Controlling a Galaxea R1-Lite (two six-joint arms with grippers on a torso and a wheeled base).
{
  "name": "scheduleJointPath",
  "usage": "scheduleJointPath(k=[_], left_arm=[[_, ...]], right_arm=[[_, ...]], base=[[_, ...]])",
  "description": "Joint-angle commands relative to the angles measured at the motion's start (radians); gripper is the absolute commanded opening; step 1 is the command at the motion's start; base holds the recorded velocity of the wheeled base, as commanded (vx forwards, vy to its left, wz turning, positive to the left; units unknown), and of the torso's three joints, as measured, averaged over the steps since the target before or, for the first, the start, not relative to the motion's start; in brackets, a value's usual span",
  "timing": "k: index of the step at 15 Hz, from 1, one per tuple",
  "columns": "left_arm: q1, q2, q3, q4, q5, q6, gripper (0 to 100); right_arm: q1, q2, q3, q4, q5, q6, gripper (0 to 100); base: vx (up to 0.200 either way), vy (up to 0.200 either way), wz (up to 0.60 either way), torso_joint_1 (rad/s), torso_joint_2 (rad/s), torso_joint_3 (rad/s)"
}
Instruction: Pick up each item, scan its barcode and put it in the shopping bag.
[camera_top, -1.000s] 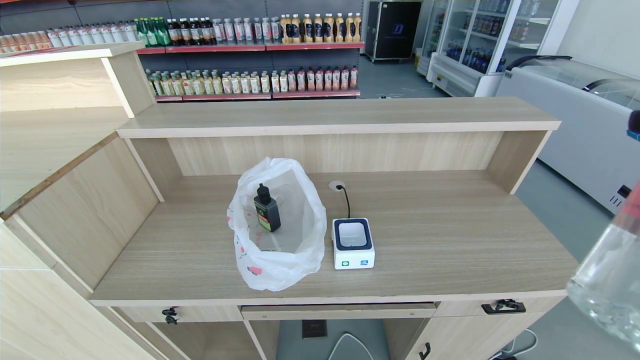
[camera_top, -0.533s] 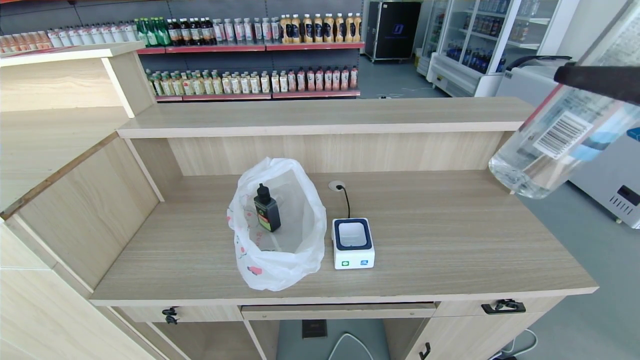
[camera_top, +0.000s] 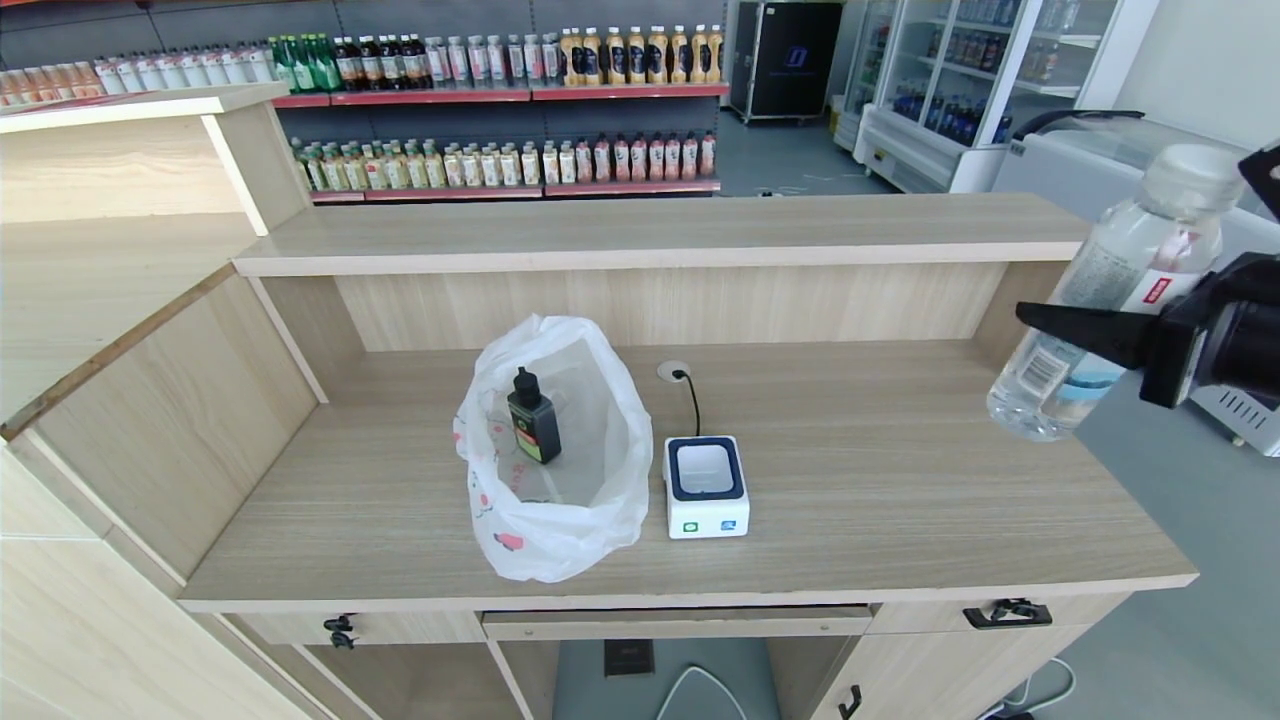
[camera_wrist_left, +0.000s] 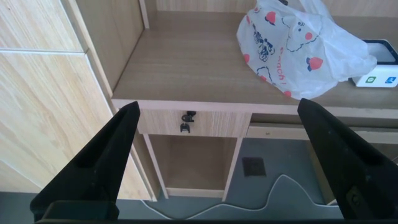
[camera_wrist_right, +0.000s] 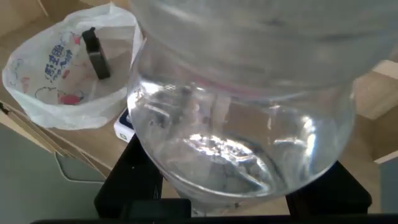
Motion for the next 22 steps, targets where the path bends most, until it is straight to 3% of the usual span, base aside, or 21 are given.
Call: scheduleJointPath(k=[1,3,8,13,16,18,22], left_arm=[[0.000,0.000,0.000,0.000,0.001,-0.001,100],[0.000,0.000,0.000,0.000,0.001,-0.001,100],[0.000,0.000,0.000,0.000,0.000,-0.001,100],[0.000,0.000,0.000,0.000,0.000,-0.001,100],[0.000,0.000,0.000,0.000,0.001,-0.001,100],[0.000,0.000,0.000,0.000,0.000,-0.001,100],[0.000,0.000,0.000,0.000,0.000,-0.001,100]], right_arm=[[-0.101,0.054,0.012,0.001,0.000,-0.141,0],[-0.163,0.068,0.033,-0.005,0.002,-0.279,0],[-0.178,0.105,0.024,-0.005,0.002,-0.351,0],[-0.163,0.162,0.009,-0.043,0.009,-0.406,0],[-0.127,0.212,0.015,-0.157,0.013,-0.411,0],[-0.124,0.248,0.010,-0.178,0.083,-0.429,0],[-0.136,0.327,0.007,-0.259,0.324,-0.536,0]], base=[[0.000,0.000,0.00,0.000,0.00,0.000],[0.000,0.000,0.00,0.000,0.00,0.000],[0.000,0.000,0.00,0.000,0.00,0.000],[0.000,0.000,0.60,0.000,0.00,0.005],[0.000,0.000,0.60,0.004,0.00,0.001],[0.000,0.000,0.00,0.000,0.00,0.000],[0.000,0.000,0.00,0.000,0.00,0.000]])
